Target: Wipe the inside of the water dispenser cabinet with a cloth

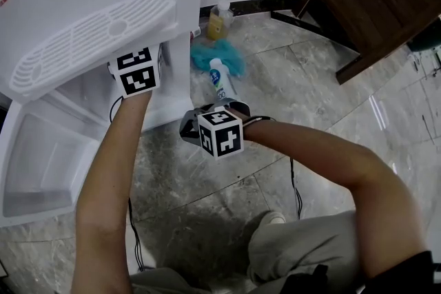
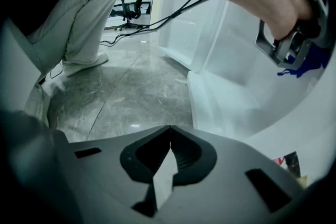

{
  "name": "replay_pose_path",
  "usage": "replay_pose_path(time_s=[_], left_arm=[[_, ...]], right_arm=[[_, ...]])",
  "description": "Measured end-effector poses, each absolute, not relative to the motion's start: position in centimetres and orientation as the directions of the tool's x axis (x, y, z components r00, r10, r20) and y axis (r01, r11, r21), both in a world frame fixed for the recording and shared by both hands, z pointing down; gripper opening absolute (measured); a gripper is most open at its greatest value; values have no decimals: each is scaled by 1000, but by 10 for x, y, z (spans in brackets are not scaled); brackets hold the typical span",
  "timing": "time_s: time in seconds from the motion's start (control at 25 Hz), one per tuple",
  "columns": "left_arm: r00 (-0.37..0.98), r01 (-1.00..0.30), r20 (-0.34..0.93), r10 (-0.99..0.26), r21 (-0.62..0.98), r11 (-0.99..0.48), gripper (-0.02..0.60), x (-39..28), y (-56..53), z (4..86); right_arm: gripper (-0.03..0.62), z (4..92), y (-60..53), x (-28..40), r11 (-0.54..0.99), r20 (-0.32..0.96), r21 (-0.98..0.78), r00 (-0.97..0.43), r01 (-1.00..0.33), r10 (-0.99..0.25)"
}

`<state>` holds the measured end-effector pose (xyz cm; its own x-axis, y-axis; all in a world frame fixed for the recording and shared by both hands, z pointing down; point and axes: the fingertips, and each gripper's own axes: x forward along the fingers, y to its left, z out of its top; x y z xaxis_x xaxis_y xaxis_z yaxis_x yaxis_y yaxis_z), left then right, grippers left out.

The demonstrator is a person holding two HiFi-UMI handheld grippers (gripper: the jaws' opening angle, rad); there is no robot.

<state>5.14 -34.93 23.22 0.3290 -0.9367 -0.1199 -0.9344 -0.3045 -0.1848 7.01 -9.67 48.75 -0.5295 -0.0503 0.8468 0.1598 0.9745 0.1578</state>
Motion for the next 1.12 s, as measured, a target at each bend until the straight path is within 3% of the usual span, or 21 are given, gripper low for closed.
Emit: replay_pose_path(time_s=[0.2, 0.36, 0.48, 0.64, 0.88, 1.04, 1.08, 1.12], left_arm=[[360, -924, -76, -930, -167, -344, 88, 54, -344, 238], [502, -832, 12, -865, -265, -487, 89, 64, -313, 252], [605, -719, 94, -790, -362, -594, 89, 66, -270, 265], [668, -631, 223, -709, -336, -700, 91, 44, -217, 287], [681, -550, 400, -614, -275, -789, 89, -1, -147, 311], [615, -615, 454, -645, -235, -752, 91, -42, -131, 347], [604, -626, 462, -649, -230, -745, 90, -47, -130, 354], [599, -630, 466, -651, -226, -743, 90, -49, -128, 358]], right_arm=[[-2, 484, -111, 76, 974, 856, 176, -511, 139, -82], [-2, 468, -128, 72, 978, 844, 195, -521, 80, -126], [-2, 448, -138, 65, 978, 813, 210, -556, 3, -173], [-2, 418, -148, 57, 975, 743, 157, -632, -155, -220], [-2, 381, -152, 38, 957, 638, 68, -726, -282, -259], [0, 357, -141, 15, 946, 551, -51, -799, -320, -241], [10, 353, -137, 8, 945, 536, -87, -814, -316, -223], [120, 348, -133, 0, 943, 523, -123, -828, -308, -202]])
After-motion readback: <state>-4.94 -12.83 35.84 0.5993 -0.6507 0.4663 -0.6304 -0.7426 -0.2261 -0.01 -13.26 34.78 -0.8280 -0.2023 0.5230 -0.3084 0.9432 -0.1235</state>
